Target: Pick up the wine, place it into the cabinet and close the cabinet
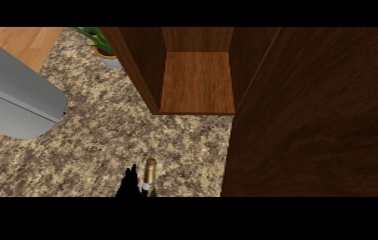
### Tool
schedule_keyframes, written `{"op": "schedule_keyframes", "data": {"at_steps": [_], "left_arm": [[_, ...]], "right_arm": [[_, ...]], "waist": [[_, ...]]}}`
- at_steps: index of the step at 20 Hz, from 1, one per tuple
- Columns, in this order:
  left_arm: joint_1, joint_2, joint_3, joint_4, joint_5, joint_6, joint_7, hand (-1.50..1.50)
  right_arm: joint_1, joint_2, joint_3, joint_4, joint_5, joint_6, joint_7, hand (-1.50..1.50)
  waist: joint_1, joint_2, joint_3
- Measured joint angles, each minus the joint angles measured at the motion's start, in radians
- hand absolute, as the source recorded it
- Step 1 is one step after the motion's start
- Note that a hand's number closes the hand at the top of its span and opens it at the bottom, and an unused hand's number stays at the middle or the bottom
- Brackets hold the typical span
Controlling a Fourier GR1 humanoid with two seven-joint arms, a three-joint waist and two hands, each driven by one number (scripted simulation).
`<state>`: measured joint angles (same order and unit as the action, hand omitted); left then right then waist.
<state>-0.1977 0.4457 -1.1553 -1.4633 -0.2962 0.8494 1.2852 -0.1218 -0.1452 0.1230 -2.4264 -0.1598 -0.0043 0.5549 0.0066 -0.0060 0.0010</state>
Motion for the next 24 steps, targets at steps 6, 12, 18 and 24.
{"op": "schedule_keyframes", "data": {"at_steps": [6, 12, 18, 24], "left_arm": [[0.081, 0.002, 0.047, -0.026, -0.038, 0.010, -0.019, -1.50], [0.119, -0.058, 0.084, 0.012, -0.060, 0.008, -0.061, -1.50], [0.191, -0.104, 0.103, 0.001, -0.111, 0.010, -0.081, 1.50], [0.293, -0.067, 0.165, -0.050, -0.069, 0.022, -0.077, 1.50]], "right_arm": [[-0.007, 0.010, 0.016, -0.008, 0.017, 0.002, 0.011, -1.50], [0.002, 0.015, 0.012, -0.022, 0.016, 0.010, 0.026, -1.50], [0.037, 0.023, 0.002, -0.023, 0.013, 0.045, 0.004, -1.50], [0.052, 0.040, 0.034, -0.021, 0.031, 0.047, -0.001, -1.50]], "waist": [[-0.005, 0.003, 0.000], [-0.009, 0.003, 0.001], [-0.003, -0.001, 0.011], [0.001, -0.006, 0.033]]}}
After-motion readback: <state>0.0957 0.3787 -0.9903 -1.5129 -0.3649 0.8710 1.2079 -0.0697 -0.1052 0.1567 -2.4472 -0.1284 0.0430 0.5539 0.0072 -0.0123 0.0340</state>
